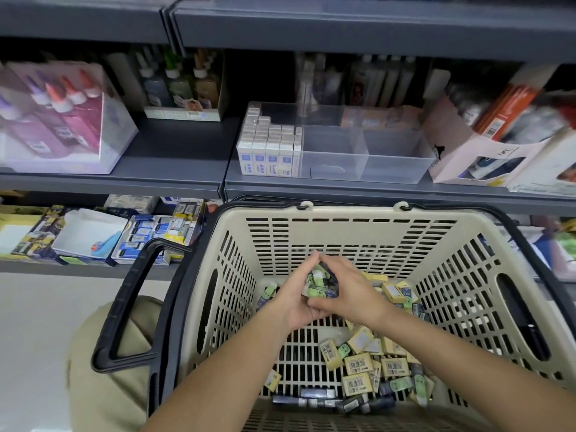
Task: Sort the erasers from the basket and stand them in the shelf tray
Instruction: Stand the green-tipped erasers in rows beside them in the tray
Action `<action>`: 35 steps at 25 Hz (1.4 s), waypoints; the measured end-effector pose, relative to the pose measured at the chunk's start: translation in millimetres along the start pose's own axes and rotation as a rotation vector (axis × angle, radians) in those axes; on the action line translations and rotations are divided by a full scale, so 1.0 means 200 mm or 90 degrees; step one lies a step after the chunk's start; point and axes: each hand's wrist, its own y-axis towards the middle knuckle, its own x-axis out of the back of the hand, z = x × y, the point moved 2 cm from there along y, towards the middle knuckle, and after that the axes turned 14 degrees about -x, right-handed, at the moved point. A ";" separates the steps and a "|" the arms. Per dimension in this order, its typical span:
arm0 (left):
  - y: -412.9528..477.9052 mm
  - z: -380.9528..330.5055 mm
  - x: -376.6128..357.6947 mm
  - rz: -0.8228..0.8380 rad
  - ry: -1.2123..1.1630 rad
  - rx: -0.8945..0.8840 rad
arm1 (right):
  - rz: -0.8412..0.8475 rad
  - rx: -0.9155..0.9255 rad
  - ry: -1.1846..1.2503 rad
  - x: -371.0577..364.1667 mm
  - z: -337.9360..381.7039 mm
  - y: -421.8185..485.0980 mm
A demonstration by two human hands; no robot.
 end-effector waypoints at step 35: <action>-0.03 -0.87 -0.19 -0.082 0.376 -0.572 | -0.231 0.006 -0.038 0.83 0.57 0.55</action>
